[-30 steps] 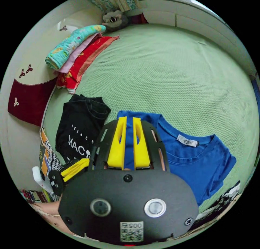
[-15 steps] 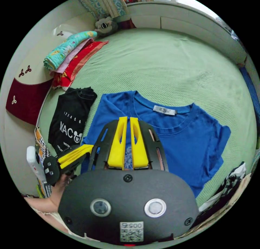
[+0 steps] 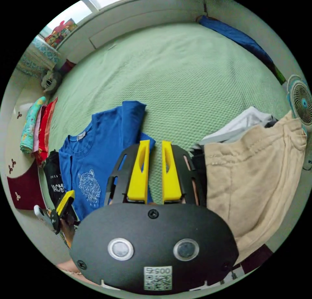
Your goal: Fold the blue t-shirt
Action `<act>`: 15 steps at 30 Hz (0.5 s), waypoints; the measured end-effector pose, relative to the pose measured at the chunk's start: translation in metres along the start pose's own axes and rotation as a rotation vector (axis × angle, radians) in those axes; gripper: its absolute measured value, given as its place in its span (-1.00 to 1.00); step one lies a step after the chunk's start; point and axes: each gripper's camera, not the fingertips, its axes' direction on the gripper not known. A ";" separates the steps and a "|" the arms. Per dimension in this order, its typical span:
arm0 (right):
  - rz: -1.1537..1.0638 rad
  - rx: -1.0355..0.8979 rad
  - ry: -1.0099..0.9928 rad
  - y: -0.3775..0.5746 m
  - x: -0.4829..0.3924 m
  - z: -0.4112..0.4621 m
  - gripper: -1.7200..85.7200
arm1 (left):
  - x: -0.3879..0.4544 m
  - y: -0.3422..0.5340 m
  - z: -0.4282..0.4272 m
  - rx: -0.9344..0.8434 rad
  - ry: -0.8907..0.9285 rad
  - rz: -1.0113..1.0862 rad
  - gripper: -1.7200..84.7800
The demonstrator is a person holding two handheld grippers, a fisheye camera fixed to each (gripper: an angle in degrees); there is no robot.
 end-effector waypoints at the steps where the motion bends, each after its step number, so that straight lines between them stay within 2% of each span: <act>1: 0.007 -0.004 -0.025 0.001 0.002 0.003 -0.86 | 0.003 -0.002 0.002 -0.001 -0.005 0.004 -0.97; 4: 0.018 -0.024 -0.109 0.004 0.002 0.016 -0.91 | 0.007 -0.005 0.005 0.008 -0.002 -0.004 -0.97; 9: 0.025 0.081 0.196 0.034 -0.015 -0.002 -0.98 | 0.009 -0.012 0.012 0.015 0.065 -0.030 -0.97; 12: 0.032 0.113 0.210 0.065 -0.010 -0.012 -0.96 | 0.010 -0.015 0.015 0.019 0.078 -0.042 -0.97; 15: 0.015 -0.032 0.228 0.074 0.005 0.008 -0.91 | 0.014 -0.016 0.021 0.005 0.076 -0.036 -0.97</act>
